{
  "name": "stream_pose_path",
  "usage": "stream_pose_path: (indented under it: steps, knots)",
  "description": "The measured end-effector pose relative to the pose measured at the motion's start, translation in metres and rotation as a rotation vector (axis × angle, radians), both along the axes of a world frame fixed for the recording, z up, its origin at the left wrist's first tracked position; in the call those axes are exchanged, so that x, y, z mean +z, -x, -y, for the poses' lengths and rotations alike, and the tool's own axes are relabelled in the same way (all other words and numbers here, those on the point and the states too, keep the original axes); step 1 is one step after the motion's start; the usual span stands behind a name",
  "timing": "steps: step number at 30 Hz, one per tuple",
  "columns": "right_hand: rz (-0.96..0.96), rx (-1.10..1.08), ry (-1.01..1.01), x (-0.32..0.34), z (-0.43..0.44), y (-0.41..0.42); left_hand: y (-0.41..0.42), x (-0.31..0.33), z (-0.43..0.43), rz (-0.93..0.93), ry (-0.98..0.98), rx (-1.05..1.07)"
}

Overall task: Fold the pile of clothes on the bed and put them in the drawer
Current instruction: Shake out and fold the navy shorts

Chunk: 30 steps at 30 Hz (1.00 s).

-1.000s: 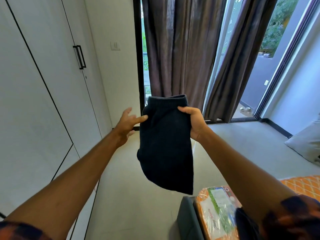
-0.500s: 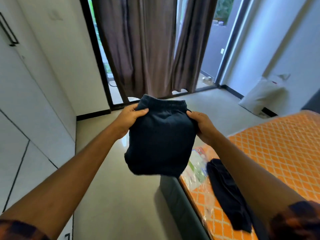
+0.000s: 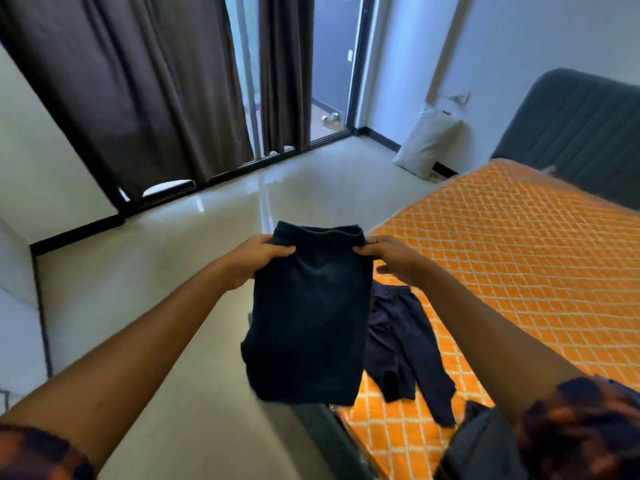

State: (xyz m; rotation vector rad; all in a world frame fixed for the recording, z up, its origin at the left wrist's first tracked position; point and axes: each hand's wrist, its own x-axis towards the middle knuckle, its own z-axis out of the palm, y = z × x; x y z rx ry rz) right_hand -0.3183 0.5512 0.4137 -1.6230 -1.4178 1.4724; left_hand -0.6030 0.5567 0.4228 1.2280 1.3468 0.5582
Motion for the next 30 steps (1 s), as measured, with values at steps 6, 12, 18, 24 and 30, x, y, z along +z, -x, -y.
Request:
stream_pose_path:
  steps: [6,12,18,24,30]
  knots:
    - [-0.005,-0.266,-0.146,-0.007,-0.045,-0.069,-0.116,-0.007,-0.063,-0.003,-0.160,0.143]
    - [-0.102,-0.336,-0.287,-0.008,-0.053,-0.122,-0.154,-0.005,-0.077,-0.070,-0.361,0.042]
    - [0.112,-0.401,-0.366,-0.089,0.013,-0.141,-0.170,-0.077,-0.044,-0.175,-0.357,-0.130]
    - [0.473,-0.153,0.113,-0.245,0.124,-0.142,-0.162,-0.217,0.038,-0.431,-0.025,-0.419]
    - [0.477,-0.071,0.340,-0.306,0.182,-0.116,-0.142,-0.295,0.087,-0.317,0.340,-0.502]
